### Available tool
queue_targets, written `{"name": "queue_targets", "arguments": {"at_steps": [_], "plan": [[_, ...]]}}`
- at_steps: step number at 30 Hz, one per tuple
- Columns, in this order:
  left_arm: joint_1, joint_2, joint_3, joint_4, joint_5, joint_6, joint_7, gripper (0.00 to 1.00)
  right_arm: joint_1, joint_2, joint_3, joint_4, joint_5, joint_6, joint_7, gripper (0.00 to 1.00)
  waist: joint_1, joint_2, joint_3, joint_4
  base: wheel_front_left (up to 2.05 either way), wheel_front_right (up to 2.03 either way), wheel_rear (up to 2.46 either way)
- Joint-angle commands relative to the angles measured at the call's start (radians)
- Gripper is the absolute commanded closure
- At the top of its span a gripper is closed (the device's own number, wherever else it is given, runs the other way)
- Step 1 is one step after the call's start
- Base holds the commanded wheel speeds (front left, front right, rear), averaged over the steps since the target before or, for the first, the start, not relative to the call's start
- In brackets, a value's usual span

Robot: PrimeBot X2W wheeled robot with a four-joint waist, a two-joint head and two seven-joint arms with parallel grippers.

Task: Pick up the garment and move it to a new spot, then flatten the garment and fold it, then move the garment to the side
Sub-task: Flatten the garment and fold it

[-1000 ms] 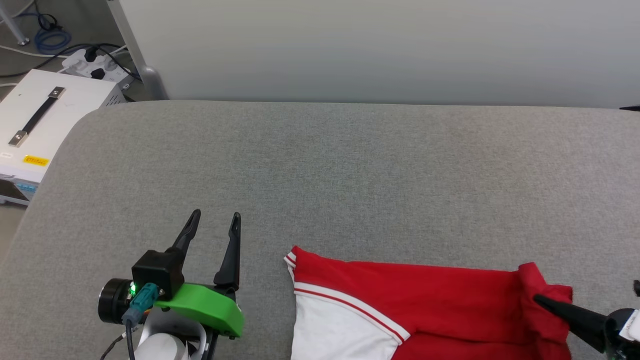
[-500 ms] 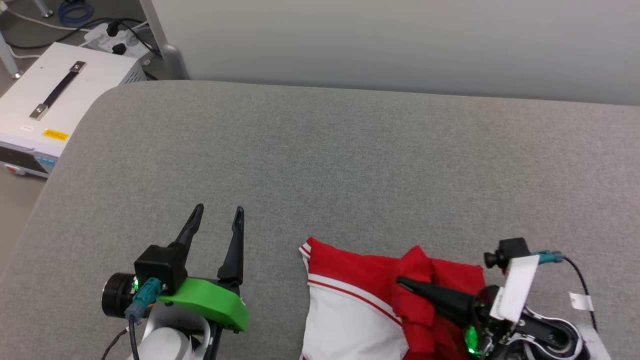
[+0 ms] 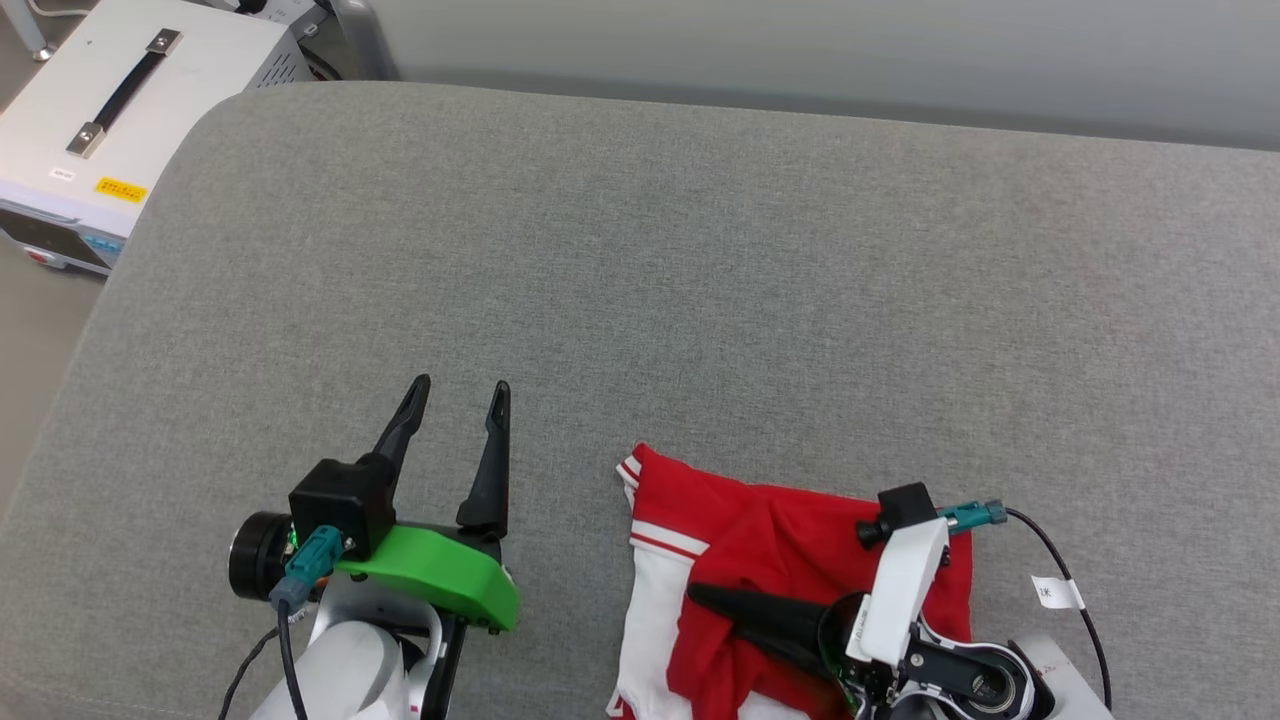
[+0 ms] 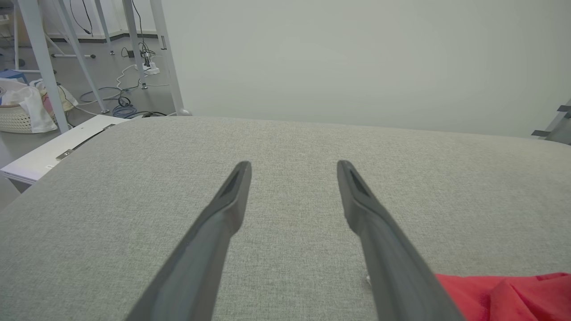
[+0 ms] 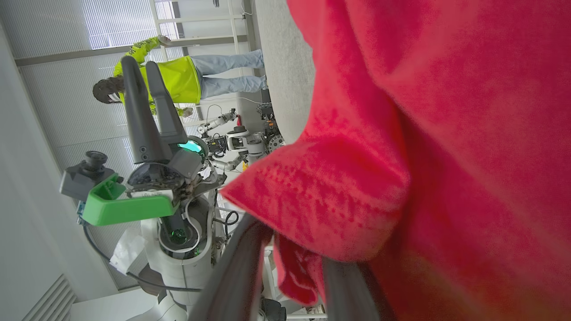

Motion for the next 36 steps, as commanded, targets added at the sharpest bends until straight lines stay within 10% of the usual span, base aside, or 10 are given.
{"name": "queue_targets", "arguments": {"at_steps": [1, 13, 25, 36], "plan": [[-0.021, -0.006, -0.002, 0.007, 0.010, -0.006, -0.008, 0.00, -0.016, -0.003, 0.008, 0.004, -0.007, 0.000, -0.010, 0.00, -0.0002, 0.0000, -0.002, -0.003, 0.00, 0.00, 0.00], [-0.001, 0.001, -0.009, 0.033, 0.006, -0.013, -0.011, 0.00, -0.004, -0.051, 0.055, -0.185, -0.132, 0.000, -0.107, 0.00, -0.0002, 0.0000, -0.073, -0.034, 0.00, 0.00, 0.00], [0.040, 0.016, 0.004, 0.032, 0.004, 0.018, -0.013, 0.00, 0.050, -0.138, -0.145, -0.267, -0.767, 0.000, -0.594, 0.00, -0.0002, 0.0000, -0.119, -0.086, 0.00, 0.00, 0.00], [0.080, 0.013, 0.056, 0.020, 0.014, 0.050, -0.022, 0.00, 0.160, -0.097, -0.357, -0.394, -1.087, 0.000, -0.761, 0.00, -0.0002, 0.0000, -0.136, -0.149, 0.00, 0.00, 0.00]]}}
